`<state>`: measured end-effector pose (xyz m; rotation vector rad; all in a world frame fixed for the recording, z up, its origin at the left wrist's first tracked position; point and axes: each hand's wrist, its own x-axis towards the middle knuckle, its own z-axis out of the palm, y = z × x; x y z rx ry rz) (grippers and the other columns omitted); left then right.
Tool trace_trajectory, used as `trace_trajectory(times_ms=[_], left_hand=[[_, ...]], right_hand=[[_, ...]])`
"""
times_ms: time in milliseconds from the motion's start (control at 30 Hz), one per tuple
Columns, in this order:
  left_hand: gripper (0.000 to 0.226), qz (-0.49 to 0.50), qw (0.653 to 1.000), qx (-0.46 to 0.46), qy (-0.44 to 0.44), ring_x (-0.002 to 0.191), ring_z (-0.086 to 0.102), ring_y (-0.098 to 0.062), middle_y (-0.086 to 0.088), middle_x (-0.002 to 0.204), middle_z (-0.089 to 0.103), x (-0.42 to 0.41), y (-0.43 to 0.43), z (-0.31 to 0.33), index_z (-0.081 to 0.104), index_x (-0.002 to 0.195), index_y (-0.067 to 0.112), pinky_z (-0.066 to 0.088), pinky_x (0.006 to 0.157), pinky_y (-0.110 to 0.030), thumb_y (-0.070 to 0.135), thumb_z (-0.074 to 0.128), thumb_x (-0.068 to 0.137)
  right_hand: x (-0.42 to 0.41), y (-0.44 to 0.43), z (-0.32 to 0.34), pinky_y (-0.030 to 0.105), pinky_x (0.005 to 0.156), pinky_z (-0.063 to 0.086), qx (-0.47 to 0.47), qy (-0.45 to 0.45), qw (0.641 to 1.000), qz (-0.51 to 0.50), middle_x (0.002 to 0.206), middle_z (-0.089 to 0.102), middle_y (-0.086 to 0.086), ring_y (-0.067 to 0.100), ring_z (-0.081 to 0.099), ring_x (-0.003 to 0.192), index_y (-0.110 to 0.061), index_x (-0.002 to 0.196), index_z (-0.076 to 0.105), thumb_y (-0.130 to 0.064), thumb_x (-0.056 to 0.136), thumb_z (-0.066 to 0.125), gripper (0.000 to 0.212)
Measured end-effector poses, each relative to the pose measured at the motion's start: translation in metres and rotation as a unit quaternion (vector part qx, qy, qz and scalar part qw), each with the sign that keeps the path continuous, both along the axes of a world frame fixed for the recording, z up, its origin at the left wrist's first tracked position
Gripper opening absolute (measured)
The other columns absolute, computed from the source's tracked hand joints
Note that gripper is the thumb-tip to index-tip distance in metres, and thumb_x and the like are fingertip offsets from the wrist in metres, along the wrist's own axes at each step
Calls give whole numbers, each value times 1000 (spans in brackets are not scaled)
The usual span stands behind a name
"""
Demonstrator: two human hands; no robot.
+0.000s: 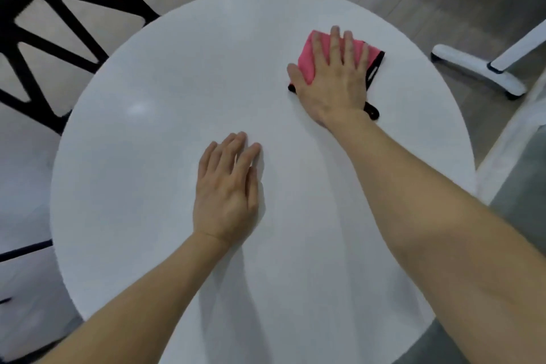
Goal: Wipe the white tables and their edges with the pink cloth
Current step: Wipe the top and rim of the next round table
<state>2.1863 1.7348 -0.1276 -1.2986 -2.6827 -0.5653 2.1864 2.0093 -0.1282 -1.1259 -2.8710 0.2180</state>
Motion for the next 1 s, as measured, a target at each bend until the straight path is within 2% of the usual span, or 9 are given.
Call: trace_trajectory(times_ms=[233,367,467,533,633,700,800,867,1000], left_hand=[[13,-7,997,78,-17,110,62,-26,-4,113,69,1,-4,7,74,109,9,44,104,-39,8,65,99],[12,4,993,117,-21,96,63,-26,-3,99,72,-27,-57,6,77,108,10,48,92,-39,9,68,100],[18,77,994,83,-1,101,63,-34,-8,104,72,-73,-143,4,76,113,9,47,94,-46,10,62,103],[25,123,992,40,-1,111,61,-38,-11,116,69,-107,-193,3,74,119,10,45,101,-51,17,55,105],[35,144,989,-13,-9,132,53,-35,-8,141,59,-137,-222,0,66,135,15,37,114,-52,25,49,106],[38,153,988,-5,-4,140,51,-32,-6,148,57,-140,-220,-4,64,139,17,36,117,-52,25,49,104],[40,155,988,15,-1,143,51,-31,-5,150,58,-138,-220,-11,65,139,17,37,118,-54,22,49,103],[40,154,988,24,-3,142,51,-31,-5,149,58,-138,-221,-12,65,138,17,37,117,-54,18,49,101],[39,157,987,37,-21,142,52,-32,-7,148,59,-136,-222,-10,66,136,15,38,116,-57,12,48,101]], right_hand=[[4,1,0,59,133,-3,16,-20,1000,8,182,0,7,30,-3,168,-32,173,2,-64,107,9,74],[17,-92,7,60,133,2,13,3,1000,14,181,8,10,32,3,168,-26,174,9,-58,109,15,73],[48,-241,11,63,132,5,-6,51,981,185,179,19,13,35,11,167,-20,171,29,-51,111,38,68],[71,-314,14,63,132,5,-39,46,943,328,179,19,10,33,8,167,-22,170,32,-51,111,44,67],[49,-298,9,57,134,4,-46,24,874,483,179,21,3,28,12,167,-30,169,34,-58,109,46,67],[-9,-250,4,54,134,7,-11,35,898,438,177,28,4,30,22,165,-31,168,36,-60,108,44,68],[-104,-194,10,54,134,-1,-8,-2,978,208,181,10,1,26,6,168,-35,172,18,-64,109,22,70],[-134,-207,9,57,133,-3,-9,-2,992,124,182,5,3,27,0,168,-32,173,12,-60,109,16,70],[-65,-315,13,59,133,1,2,21,938,345,181,11,4,27,3,168,-28,173,19,-54,113,28,65]])
